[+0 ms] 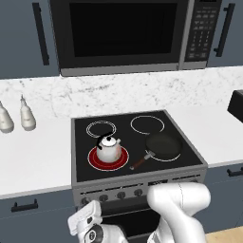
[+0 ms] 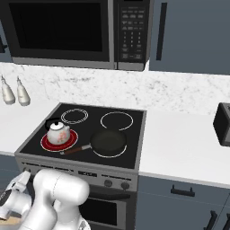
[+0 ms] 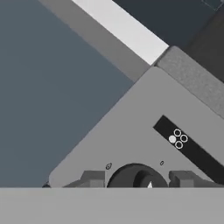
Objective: Pick the kettle from the counter and place it on a stove burner. Then turn the burner on.
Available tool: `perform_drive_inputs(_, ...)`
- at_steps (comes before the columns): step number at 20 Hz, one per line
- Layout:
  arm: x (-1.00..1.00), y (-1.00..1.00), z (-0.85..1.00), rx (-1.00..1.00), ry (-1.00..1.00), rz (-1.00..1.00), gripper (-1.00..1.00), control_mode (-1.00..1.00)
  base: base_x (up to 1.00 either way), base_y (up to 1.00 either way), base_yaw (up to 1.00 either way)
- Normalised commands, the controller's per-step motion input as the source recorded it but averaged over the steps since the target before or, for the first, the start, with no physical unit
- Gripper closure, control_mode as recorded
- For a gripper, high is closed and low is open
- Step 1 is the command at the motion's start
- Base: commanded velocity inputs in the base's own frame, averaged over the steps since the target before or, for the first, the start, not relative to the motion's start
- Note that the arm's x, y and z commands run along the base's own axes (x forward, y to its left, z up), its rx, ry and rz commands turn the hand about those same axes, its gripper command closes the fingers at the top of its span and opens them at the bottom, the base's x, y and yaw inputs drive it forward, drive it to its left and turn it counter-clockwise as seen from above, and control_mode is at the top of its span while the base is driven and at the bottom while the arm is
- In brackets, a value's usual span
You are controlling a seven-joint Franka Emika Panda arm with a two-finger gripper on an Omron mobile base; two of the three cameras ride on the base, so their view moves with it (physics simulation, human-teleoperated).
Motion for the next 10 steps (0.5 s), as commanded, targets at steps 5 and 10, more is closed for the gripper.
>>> perform_drive_inputs(5, 0.00, 0.34, 0.00, -0.20, 0.01, 0.10, 1.00, -1.00, 0.00, 0.00, 0.00)
perform_drive_inputs(10, 0.00, 0.00, 0.00, 0.00, 0.00, 0.00, 1.00, -1.00, 0.00, 0.00, 0.00)
